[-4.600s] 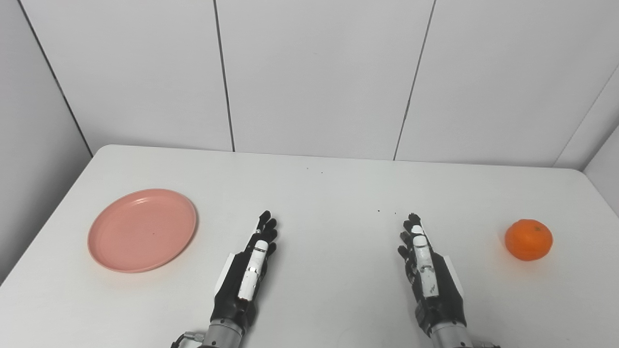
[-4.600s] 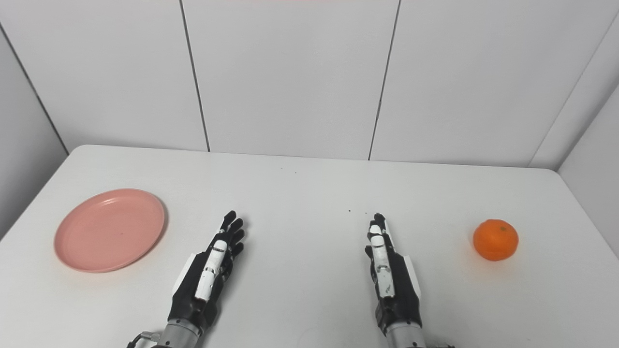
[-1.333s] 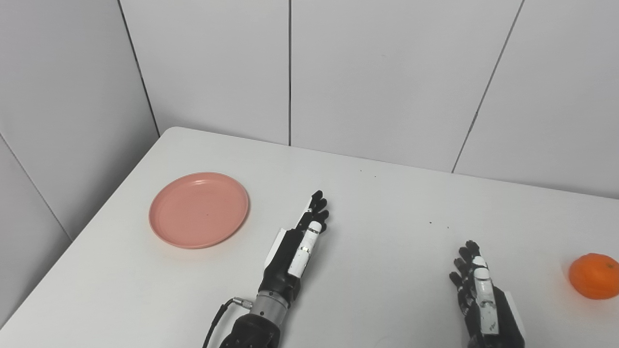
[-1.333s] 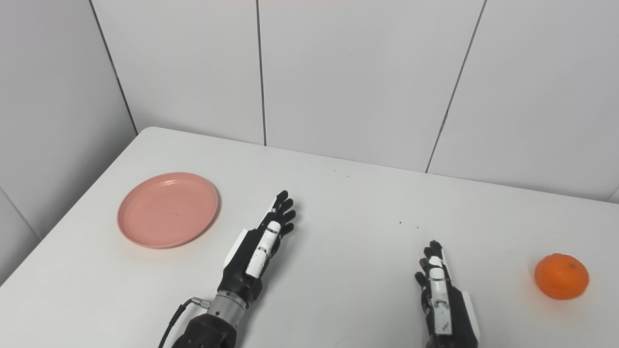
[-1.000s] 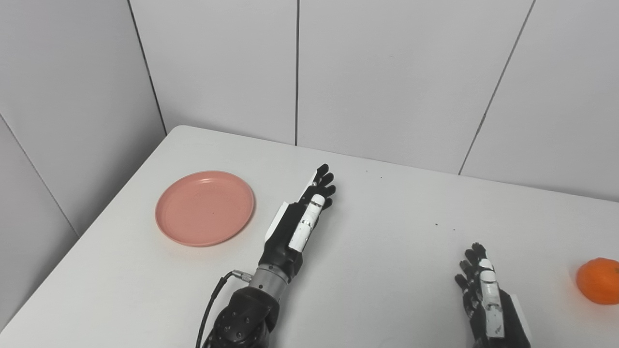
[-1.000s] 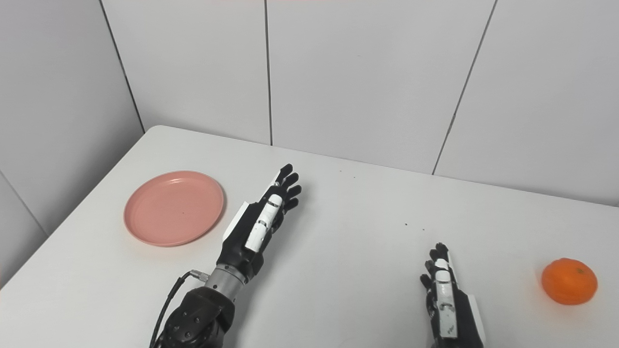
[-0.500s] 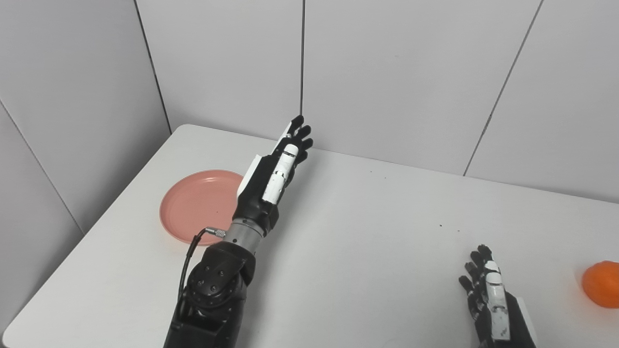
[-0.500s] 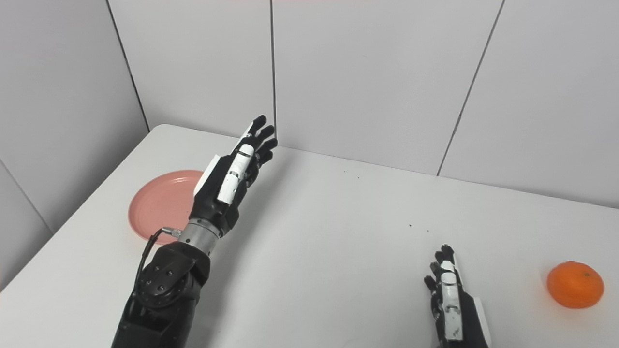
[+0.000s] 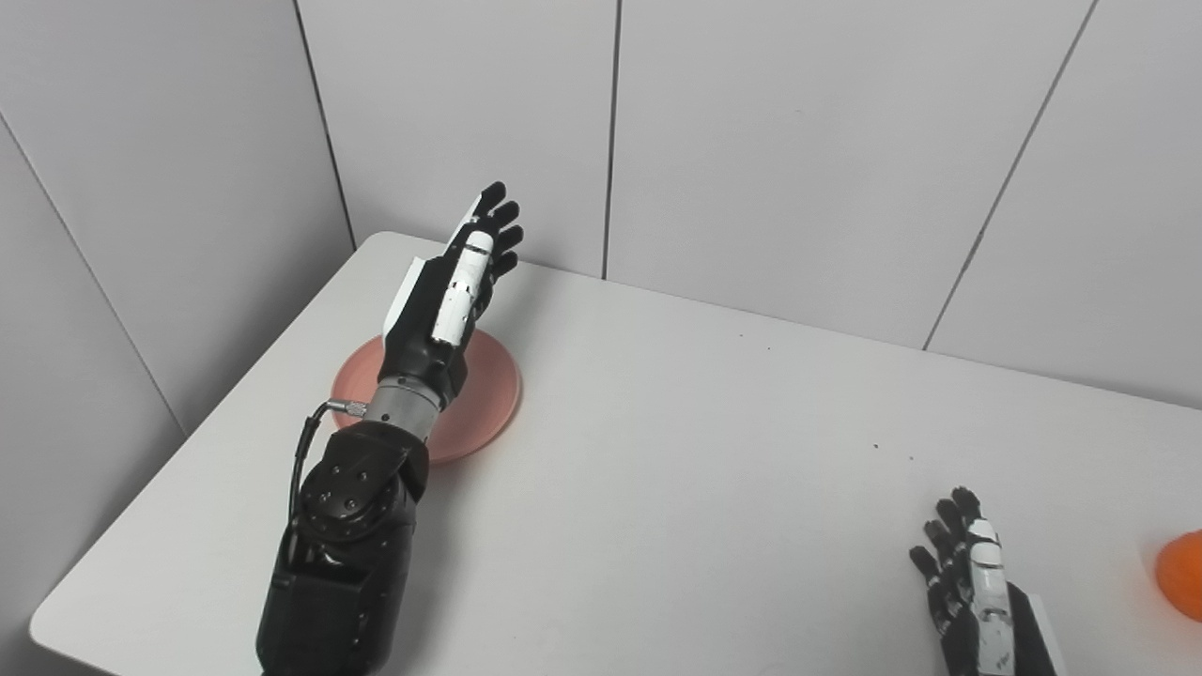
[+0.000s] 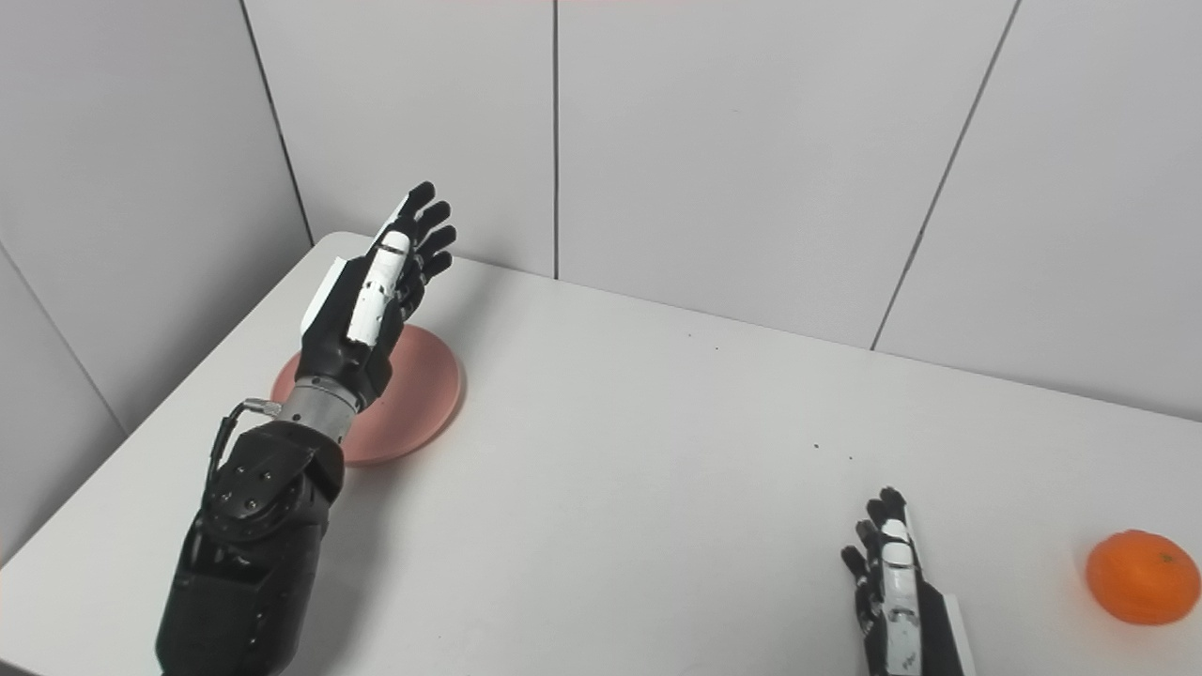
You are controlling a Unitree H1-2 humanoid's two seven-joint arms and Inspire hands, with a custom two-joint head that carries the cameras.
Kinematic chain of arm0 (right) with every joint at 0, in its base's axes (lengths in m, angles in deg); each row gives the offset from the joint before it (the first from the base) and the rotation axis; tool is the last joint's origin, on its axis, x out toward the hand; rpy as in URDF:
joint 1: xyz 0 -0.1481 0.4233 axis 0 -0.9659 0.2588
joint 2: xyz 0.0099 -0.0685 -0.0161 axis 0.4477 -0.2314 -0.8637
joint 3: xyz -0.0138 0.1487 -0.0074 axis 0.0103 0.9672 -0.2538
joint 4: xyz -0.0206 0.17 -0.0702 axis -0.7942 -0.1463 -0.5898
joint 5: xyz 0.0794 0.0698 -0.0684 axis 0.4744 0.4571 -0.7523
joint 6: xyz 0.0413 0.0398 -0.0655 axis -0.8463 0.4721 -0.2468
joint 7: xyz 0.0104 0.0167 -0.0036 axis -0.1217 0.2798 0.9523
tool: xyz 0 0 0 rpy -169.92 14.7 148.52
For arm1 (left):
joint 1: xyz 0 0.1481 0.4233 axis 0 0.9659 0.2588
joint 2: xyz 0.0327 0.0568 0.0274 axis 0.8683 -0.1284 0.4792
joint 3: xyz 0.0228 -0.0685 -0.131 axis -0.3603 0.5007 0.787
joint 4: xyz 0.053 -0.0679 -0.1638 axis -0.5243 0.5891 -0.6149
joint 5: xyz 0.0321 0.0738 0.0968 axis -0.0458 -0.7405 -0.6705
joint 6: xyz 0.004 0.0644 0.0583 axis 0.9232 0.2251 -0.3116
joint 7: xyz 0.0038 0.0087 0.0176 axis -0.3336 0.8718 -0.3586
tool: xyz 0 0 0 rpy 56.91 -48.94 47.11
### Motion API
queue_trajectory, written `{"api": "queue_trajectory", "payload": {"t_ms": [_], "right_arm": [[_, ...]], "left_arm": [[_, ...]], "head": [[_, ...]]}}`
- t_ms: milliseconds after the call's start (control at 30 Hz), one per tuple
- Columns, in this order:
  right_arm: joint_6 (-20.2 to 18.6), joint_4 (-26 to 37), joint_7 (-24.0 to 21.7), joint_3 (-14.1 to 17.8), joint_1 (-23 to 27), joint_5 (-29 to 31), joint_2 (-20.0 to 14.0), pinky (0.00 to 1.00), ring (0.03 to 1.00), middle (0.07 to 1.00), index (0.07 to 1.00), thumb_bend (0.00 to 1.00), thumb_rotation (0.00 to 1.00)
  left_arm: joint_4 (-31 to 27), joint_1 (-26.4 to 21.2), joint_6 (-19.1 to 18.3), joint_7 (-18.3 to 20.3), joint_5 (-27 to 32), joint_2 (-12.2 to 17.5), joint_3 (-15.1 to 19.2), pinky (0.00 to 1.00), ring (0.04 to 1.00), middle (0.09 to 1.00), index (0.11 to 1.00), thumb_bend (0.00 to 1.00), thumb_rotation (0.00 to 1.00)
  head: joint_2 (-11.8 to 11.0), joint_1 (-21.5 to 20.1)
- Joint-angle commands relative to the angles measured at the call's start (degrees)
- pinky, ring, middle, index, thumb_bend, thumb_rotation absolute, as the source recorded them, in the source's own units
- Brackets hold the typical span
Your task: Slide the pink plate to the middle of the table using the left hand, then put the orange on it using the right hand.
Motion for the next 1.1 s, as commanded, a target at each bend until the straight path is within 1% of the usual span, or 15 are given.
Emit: {"api": "queue_trajectory", "payload": {"t_ms": [0, 67, 133, 200, 267, 400, 533, 667, 800, 933, 1067], "right_arm": [[1.76, 0.8, -0.91, 0.17, 1.12, 0.43, -0.42, 1.0, 1.0, 1.0, 1.0, 0.21, 1.0], [1.25, 1.08, -0.75, 0.34, 1.1, 0.82, -0.32, 1.0, 1.0, 1.0, 1.0, 0.22, 1.0], [0.94, 1.24, -0.63, 0.39, 1.1, 0.99, -0.33, 1.0, 1.0, 1.0, 1.0, 0.22, 1.0], [1.4, 1.04, -0.75, 0.24, 1.09, 0.84, -0.55, 1.0, 1.0, 1.0, 1.0, 0.21, 1.0], [1.82, 0.89, -0.83, 0.06, 1.04, 0.55, -0.74, 1.0, 1.0, 1.0, 1.0, 0.21, 1.0], [1.76, 1.0, -0.7, 0.01, 0.99, 0.48, -0.69, 1.0, 1.0, 1.0, 1.0, 0.21, 1.0], [1.14, 1.13, -0.59, 0.3, 1.13, 1.03, -0.5, 1.0, 1.0, 1.0, 1.0, 0.21, 1.0], [0.95, 1.3, -0.51, 0.42, 1.1, 1.5, -0.41, 1.0, 1.0, 1.0, 1.0, 0.21, 1.0], [0.77, 1.41, -0.37, 0.39, 1.12, 1.28, -0.51, 1.0, 1.0, 1.0, 1.0, 0.21, 1.0], [0.77, 1.3, -0.46, 0.46, 1.23, 1.42, -0.61, 1.0, 1.0, 1.0, 1.0, 0.21, 1.0], [0.64, 1.47, -0.65, 0.46, 1.28, 1.6, -0.76, 1.0, 1.0, 1.0, 1.0, 0.21, 1.0]], "left_arm": [[-1.29, -2.83, 1.12, -0.64, 1.02, 1.64, 1.41, 0.96, 0.957, 0.967, 0.938, 0.36, 1.0], [-0.98, -3.0, 1.1, -1.01, 1.39, 2.44, 2.74, 0.94, 0.935, 0.946, 0.922, 0.36, 1.0], [-0.6, -2.98, 1.31, -1.07, 1.86, 3.14, 3.64, 0.92, 0.927, 0.944, 0.927, 0.36, 1.0], [-0.17, -2.91, 1.31, -1.04, 2.53, 4.08, 4.6, 0.92, 0.933, 0.956, 0.94, 0.37, 1.0], [0.35, -2.8, 1.13, -1.55, 2.66, 5.12, 5.78, 0.92, 0.931, 0.949, 0.929, 0.36, 1.0], [1.69, -2.41, 0.99, -1.72, 3.96, 6.39, 7.59, 0.94, 0.936, 0.947, 0.92, 0.36, 1.0], [2.86, -1.9, 0.94, -1.59, 5.62, 7.52, 9.54, 0.92, 0.926, 0.936, 0.917, 0.33, 1.0], [3.59, -1.3, 0.76, -1.65, 6.62, 8.58, 10.93, 0.92, 0.922, 0.928, 0.905, 0.32, 1.0], [5.07, -0.62, 0.81, -1.36, 7.72, 9.91, 12.19, 0.92, 0.92, 0.93, 0.913, 0.32, 1.0], [6.17, -0.31, 0.99, -1.96, 8.53, 10.3, 13.22, 0.91, 0.915, 0.922, 0.909, 0.3, 1.0], [7.6, 0.38, 1.33, -1.62, 9.51, 11.12, 14.26, 0.91, 0.922, 0.928, 0.914, 0.29, 1.0]], "head": [[0.09, 0.03], [0.06, 0.31], [0.05, 0.55], [-0.04, 0.65], [-0.07, 0.74], [-0.12, 1.03], [-0.09, 1.13], [-0.11, 1.19], [0.05, 1.35], [0.06, 1.52], [0.13, 1.67]]}}
